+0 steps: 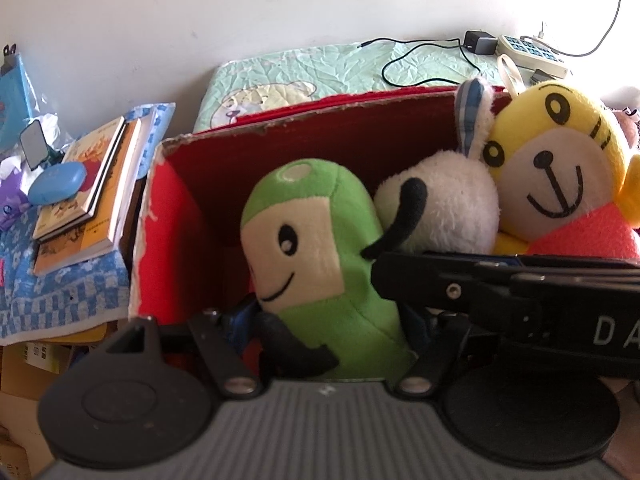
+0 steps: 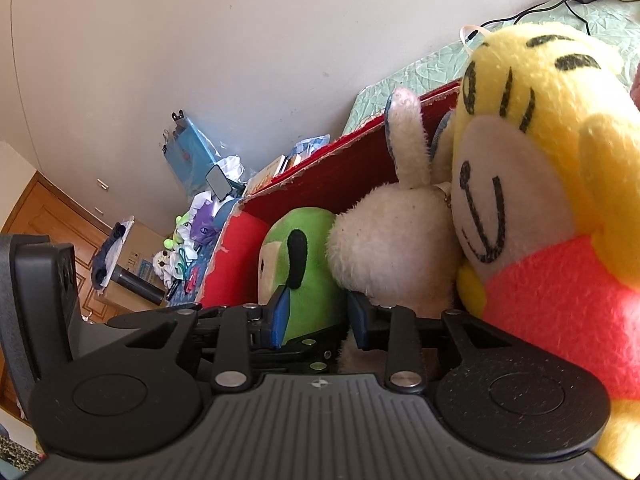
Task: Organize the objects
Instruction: 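Lower the green plush into the box beside the white bunny, then open the right gripper and withdraw it from the box, then move the right gripper to the white bunny with checked bow, then close the right gripper on the white bunny's body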
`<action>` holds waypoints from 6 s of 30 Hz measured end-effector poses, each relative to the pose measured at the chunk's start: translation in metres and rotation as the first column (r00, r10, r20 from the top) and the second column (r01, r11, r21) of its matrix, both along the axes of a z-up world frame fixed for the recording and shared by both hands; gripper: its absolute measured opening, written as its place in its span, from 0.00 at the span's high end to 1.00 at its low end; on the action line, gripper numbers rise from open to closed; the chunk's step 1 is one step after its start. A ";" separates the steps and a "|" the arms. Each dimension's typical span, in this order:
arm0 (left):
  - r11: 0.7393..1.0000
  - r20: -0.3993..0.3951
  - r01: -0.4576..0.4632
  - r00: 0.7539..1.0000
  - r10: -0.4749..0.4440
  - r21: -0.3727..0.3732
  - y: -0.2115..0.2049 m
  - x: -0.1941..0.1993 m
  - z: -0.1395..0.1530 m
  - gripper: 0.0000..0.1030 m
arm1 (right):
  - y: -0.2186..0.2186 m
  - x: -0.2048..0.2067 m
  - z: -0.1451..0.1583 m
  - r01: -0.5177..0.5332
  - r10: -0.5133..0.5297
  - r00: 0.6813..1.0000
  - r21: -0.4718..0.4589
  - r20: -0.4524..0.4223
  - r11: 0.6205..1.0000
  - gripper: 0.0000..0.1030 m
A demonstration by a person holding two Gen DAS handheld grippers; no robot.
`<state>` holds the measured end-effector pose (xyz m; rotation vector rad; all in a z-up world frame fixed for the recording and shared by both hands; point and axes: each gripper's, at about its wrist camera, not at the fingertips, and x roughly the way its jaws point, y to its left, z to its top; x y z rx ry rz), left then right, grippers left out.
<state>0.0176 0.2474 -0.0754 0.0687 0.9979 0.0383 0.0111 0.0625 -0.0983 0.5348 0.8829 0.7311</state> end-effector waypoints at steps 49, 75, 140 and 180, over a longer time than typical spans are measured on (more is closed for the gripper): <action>0.999 0.035 -0.047 0.998 0.046 0.017 -0.019 -0.056 0.051 0.08 | -0.023 -0.059 0.040 0.199 -0.198 0.980 -0.027 0.031 0.980 0.53; 0.997 -0.023 -0.067 0.997 0.067 0.024 -0.051 -0.093 0.050 0.07 | -0.039 -0.107 0.059 0.280 -0.244 0.956 -0.267 0.163 0.922 0.53; 0.993 -0.041 -0.012 0.999 0.007 -0.120 -0.251 -0.077 -0.011 0.13 | -0.199 0.055 -0.018 0.053 -0.049 0.999 -0.294 0.022 0.954 0.52; 0.973 -0.051 0.164 0.983 -0.174 -0.162 -0.290 0.050 -0.062 0.18 | -0.258 0.088 -0.067 -0.045 0.046 0.965 0.011 -0.257 0.999 0.57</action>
